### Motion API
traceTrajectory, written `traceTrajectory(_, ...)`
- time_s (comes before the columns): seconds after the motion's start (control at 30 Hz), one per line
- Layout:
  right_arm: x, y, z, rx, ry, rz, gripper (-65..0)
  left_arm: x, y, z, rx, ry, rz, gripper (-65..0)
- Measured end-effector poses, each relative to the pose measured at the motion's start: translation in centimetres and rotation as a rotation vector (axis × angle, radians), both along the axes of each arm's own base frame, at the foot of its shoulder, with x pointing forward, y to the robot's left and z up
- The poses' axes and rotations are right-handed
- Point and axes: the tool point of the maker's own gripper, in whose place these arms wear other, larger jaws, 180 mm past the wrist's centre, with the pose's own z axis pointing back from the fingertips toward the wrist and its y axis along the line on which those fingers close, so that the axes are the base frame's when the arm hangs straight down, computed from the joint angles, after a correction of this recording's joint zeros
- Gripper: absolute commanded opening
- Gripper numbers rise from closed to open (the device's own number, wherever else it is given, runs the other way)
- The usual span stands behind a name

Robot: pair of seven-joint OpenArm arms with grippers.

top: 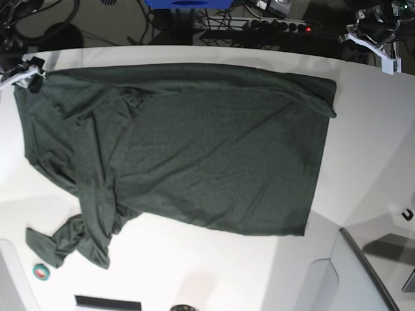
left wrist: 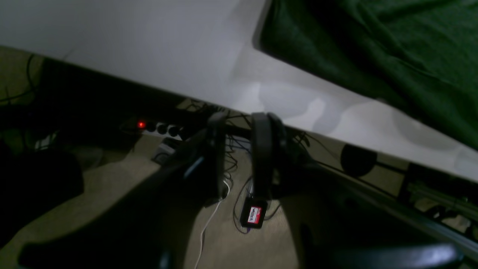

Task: Layout the t-shirt on the table in an organized manner, then fold the t-shirt properly
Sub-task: 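Release and regrasp the shirt corners with both grippers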

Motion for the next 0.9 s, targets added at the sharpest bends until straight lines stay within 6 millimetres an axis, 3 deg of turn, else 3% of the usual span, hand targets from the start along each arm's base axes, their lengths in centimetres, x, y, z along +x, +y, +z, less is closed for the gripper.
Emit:
traceTrajectory(0.07, -0.5, 0.5, -1.0, 0.043, 0.013, -0.010, -31.4, 0.7, -0.3, -0.2, -0.015, -0.017, 0.012, -52.3)
traceTrajectory(0.13, -0.7, 0.5, -1.1, 0.062, 0.005, -0.013, -31.5, 1.6, -1.0, -0.3, -0.034, -0.043, 0.020, -48.2)
traceTrajectory(0.23, -0.4, -0.6, -0.5, 0.036, -0.009, -0.011, -31.5, 2.6, -0.8, 0.0, -0.031, -0.063, 0.022, -33.7)
traceTrajectory(0.33, -0.3, -0.5, -0.6, 0.040, -0.011, -0.011, -31.5, 3.2, -0.6, -0.8, -0.059, -0.063, 0.043, -22.4)
traceTrajectory(0.5, -0.4, -0.4, -0.6, 0.042, -0.011, -0.011, -31.5, 3.2, -1.1, -2.8, -0.116, -0.038, 0.081, -21.7)
traceTrajectory(0.67, -0.4, -0.4, -0.6, 0.042, -0.011, -0.011, -31.5, 5.4, -1.5, -2.5, -0.139, -0.083, 0.083, -21.7)
traceTrajectory(0.9, -0.4, -0.4, -0.6, 0.042, -0.011, -0.011, -31.5, 5.5, -1.6, -2.6, -0.142, -0.079, 0.084, -21.7)
